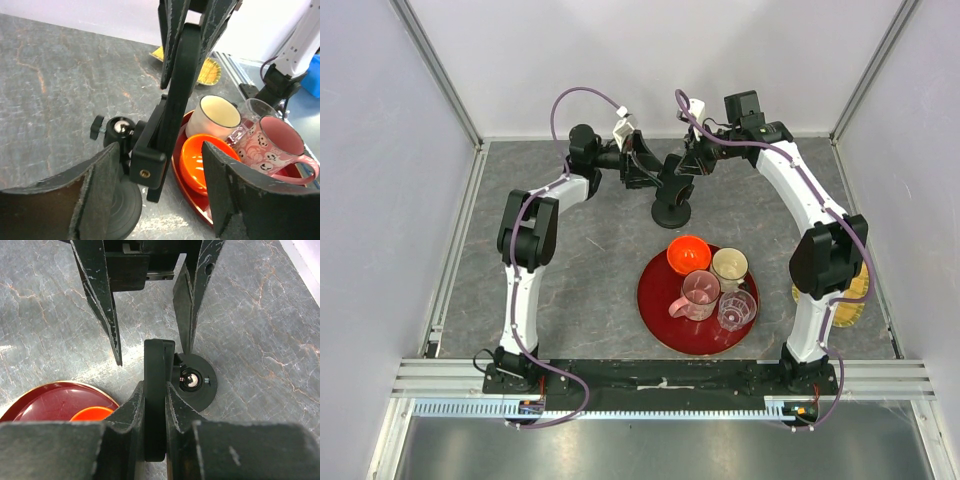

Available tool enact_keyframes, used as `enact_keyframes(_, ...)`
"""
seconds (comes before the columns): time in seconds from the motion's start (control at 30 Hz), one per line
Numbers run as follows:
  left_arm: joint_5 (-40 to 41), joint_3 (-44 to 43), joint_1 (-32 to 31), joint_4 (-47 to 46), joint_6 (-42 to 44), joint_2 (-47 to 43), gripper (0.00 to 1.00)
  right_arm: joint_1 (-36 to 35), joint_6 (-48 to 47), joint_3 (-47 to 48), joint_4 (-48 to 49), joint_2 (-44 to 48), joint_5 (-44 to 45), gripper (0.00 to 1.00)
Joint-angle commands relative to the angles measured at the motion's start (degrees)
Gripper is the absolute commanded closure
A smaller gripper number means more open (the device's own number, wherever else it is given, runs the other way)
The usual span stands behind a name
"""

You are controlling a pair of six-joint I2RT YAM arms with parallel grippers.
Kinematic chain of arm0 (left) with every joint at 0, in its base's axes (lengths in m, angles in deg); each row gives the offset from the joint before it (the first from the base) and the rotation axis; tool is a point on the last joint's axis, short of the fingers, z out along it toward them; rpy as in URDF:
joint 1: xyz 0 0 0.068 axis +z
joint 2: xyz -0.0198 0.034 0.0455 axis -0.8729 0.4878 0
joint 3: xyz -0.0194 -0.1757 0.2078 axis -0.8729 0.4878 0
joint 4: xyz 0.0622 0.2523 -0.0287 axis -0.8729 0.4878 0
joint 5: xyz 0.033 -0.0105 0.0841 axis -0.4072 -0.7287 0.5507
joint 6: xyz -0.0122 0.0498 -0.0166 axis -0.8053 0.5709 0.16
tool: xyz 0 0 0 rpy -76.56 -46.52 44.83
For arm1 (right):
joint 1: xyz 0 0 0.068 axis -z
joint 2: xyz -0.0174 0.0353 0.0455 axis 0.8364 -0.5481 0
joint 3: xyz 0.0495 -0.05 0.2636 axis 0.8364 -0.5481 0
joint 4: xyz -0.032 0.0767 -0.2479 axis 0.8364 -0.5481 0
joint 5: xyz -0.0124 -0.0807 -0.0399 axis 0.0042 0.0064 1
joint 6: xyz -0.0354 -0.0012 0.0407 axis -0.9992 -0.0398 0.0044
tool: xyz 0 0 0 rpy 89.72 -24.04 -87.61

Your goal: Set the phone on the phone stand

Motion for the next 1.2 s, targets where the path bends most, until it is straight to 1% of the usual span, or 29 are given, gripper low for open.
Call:
enact_keyframes(0.0,-2.60,-3.20,-0.78,-5.84,-5.44,2.09,0.31,0.12,-1.39,3.65,4.12,0.83,-3.94,1.00)
enact_keyframes(0.07,-2.77,-3.11,-0.70,-3.49,-4.22,1.92,0.34,0.12,-1.31,3.74,4.20,0.92,-3.77,1.00)
enact_keyframes(0.17,-2.69,-2.41,-0.87,1.09,0.61,1.04,0.41,0.12,-1.31,3.82,4.12,0.83,-3.68,1.00)
enact_keyframes(0.2,-2.60,-2.32,-0.78,5.02,2.19,0.86,0.49,0.12,-1.31,3.82,4.20,0.92,-3.68,1.00)
enact_keyframes(0.27,-1.81,-1.79,-0.78,9.43,7.90,-0.45,0.55,0.12,-1.31,3.82,4.20,0.83,-3.68,1.00)
enact_keyframes(0.3,-1.46,-1.62,-0.78,14.15,10.01,-0.98,0.60,0.12,-1.22,3.91,4.29,0.83,-3.59,1.00)
enact_keyframes(0.33,-0.76,-1.09,-0.78,16.20,13.77,-1.42,0.60,0.21,-1.30,3.91,4.29,0.83,-3.68,1.00)
enact_keyframes(0.37,-0.49,-0.91,-0.78,18.92,15.81,-2.29,0.60,0.03,-1.31,3.91,4.21,0.83,-3.59,1.00)
enact_keyframes(0.43,0.82,-0.13,-0.78,24.63,20.81,-3.00,0.47,0.03,-1.22,3.74,4.20,0.83,-2.98,1.00)
enact_keyframes(0.47,1.09,0.23,-0.78,25.35,21.62,-3.44,0.43,0.03,-1.30,3.82,4.20,0.83,-2.98,1.00)
enact_keyframes(0.57,1.36,0.41,-0.96,25.97,21.89,-3.88,0.43,0.03,-1.22,3.91,4.12,0.65,-3.06,1.00)
enact_keyframes(0.63,1.79,0.15,-1.05,28.33,23.64,-3.89,0.46,0.03,-1.22,3.91,4.29,0.74,-2.89,1.00)
enact_keyframes(0.67,2.14,0.06,-1.05,29.39,24.52,-3.97,0.51,0.12,-1.22,3.91,4.12,0.74,-2.71,1.00)
enact_keyframes(0.77,4.60,0.23,-1.31,30.01,25.05,-4.85,0.78,-0.05,-1.04,3.74,4.29,1.00,-2.62,1.00)
enact_keyframes(0.8,5.65,0.40,-1.66,30.72,26.01,-5.55,0.94,-0.14,-0.61,3.82,4.29,1.00,-1.58,1.00)
enact_keyframes(0.83,8.80,1.28,-1.92,30.98,27.50,-6.08,0.98,-0.58,0.62,4.00,4.55,0.92,-0.70,1.00)
enact_keyframes(0.87,10.83,1.72,-2.19,32.38,28.21,-6.43,0.98,-0.93,1.24,4.00,4.73,1.00,0.70,1.00)
enact_keyframes(0.9,13.02,1.99,-2.71,33.00,28.74,-6.78,0.98,-1.37,2.03,3.91,4.99,1.00,4.20,1.00)
enact_keyframes(0.93,17.14,2.51,-2.89,33.70,28.83,-7.31,0.98,-2.42,3.43,3.22,6.56,1.09,6.75,1.00)
enact_keyframes(1.0,22.86,3.65,-3.50,34.15,27.87,-7.93,0.98,-3.65,7.29,2.16,8.24,1.53,11.41,1.00)
enact_keyframes(1.03,29.42,4.88,-3.68,34.24,27.17,-8.62,0.98,-4.70,8.87,0.94,10.16,2.05,16.49,1.00)
enact_keyframes(1.07,32.35,5.50,-3.86,34.24,26.90,-8.98,0.98,-5.06,12.37,0.23,10.96,2.32,18.36,1.00)
enact_keyframes(1.17,38.60,6.21,-4.21,35.02,25.76,-9.59,0.98,-5.59,16.35,-4.68,14.83,4.69,22.23,1.00)
